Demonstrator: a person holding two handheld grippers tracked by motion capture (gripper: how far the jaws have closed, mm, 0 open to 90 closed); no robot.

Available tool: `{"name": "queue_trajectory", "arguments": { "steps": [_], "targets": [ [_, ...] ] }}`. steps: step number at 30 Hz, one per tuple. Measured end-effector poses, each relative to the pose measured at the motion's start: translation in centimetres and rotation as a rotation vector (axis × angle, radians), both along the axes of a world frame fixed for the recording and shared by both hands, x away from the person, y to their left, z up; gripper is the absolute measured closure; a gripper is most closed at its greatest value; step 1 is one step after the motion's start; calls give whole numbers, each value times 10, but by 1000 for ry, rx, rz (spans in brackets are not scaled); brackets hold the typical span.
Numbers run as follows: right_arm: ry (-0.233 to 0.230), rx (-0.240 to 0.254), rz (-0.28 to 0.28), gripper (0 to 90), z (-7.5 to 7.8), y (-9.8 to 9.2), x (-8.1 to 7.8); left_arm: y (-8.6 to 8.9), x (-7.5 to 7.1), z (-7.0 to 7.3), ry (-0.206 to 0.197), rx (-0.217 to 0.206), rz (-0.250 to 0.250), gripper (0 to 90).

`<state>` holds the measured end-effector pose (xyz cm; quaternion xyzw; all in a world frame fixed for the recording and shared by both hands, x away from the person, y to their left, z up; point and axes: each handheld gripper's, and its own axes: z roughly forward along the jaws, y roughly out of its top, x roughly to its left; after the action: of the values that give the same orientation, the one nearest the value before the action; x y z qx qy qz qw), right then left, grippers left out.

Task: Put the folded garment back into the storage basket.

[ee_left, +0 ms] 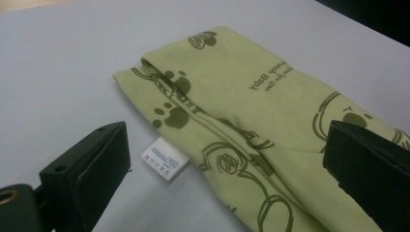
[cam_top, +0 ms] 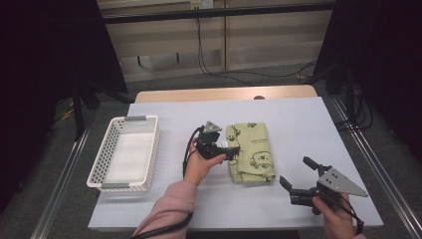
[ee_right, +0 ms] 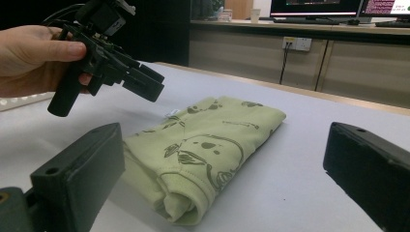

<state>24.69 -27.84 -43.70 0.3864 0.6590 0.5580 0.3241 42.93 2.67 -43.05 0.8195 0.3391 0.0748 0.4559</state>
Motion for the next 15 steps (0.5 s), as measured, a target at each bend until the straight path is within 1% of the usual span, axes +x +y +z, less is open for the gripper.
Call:
{"name": "queue_trajectory", "arguments": {
  "steps": [1,2,3,4,5,6,9,10,12,13,15],
  "targets": [
    [1,4,-3,6,0,0,0,-1,1,-1,3,-7,2,32],
    [-1,4,-4,6,0,0,0,-2,2,-2,12,-4,5,32],
    [-1,4,-4,6,0,0,0,-2,2,-2,12,-4,5,33],
    [1,4,-5,6,0,0,0,-3,2,-2,24,0,11,33],
    [0,4,-5,6,0,0,0,-4,3,-2,20,5,9,33],
    [-4,3,-5,6,0,0,0,-5,3,-3,26,1,11,38],
    [-5,5,-3,6,0,0,0,-9,4,-4,39,9,18,40],
    [-4,5,-3,6,0,0,0,-10,5,-5,44,17,13,42],
    [-4,3,-5,6,0,0,0,-12,5,-6,58,4,16,42],
    [-5,4,-2,6,0,0,0,-14,6,-6,58,15,3,42],
    [-5,5,-2,6,0,0,0,-17,6,-8,75,5,12,43]
  ]
}}
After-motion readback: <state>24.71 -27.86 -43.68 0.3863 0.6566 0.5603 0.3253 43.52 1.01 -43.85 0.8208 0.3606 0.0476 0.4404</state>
